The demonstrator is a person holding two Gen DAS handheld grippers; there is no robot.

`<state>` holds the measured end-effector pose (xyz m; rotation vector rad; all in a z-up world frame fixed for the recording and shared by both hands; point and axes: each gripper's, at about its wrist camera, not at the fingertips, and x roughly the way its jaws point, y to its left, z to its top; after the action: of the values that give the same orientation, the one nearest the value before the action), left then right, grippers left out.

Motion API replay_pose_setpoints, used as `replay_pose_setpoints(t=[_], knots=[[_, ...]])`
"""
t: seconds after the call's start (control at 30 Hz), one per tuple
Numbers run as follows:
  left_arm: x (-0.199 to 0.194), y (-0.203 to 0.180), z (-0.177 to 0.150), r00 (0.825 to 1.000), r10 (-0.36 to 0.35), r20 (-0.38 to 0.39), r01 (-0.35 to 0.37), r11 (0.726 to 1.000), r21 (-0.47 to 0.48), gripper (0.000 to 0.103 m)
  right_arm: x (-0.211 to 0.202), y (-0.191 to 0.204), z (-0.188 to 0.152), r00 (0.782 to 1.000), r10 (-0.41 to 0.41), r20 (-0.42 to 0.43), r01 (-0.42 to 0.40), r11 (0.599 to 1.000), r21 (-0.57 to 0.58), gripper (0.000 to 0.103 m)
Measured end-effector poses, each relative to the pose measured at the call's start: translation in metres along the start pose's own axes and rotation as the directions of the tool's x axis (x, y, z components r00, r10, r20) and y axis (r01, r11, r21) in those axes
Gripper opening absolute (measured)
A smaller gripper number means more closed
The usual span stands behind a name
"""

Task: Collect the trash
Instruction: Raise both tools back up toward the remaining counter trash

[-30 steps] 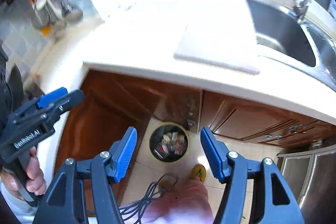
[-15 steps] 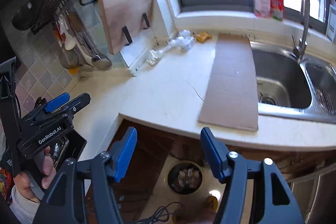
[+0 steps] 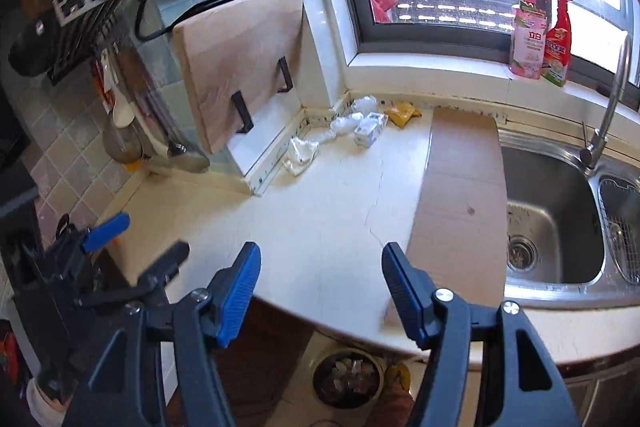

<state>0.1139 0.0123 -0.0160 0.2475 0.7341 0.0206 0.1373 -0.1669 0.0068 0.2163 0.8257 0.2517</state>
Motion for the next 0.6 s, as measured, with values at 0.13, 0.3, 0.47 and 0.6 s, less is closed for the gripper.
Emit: replay_pose_setpoints(t=[0.13,0.3,0.47,0.6], knots=[[0.046,-0.012,0.022,0.997,0.041,-0.063,-0.040,0.999,0.010,0.080,0.042,-0.023,0.031,0.999,0.026,-0.041,-0.026,1.000,0.005,0.063],[0.110,-0.038,0.052,0.984,0.108,-0.143,-0.099,0.993,0.069,0.080,0.099,-0.061,0.067,0.986,0.112,-0.124,-0.104,0.992,0.067,0.063],[0.169,-0.057,0.080,0.968,0.139,-0.209,-0.127,0.990,0.068,0.080,0.150,-0.097,0.104,0.968,0.191,-0.164,-0.172,0.977,0.122,0.063],[0.217,-0.070,0.099,0.952,0.154,-0.264,-0.145,0.988,0.054,0.080,0.194,-0.120,0.130,0.953,0.235,-0.190,-0.201,0.963,0.180,0.063]])
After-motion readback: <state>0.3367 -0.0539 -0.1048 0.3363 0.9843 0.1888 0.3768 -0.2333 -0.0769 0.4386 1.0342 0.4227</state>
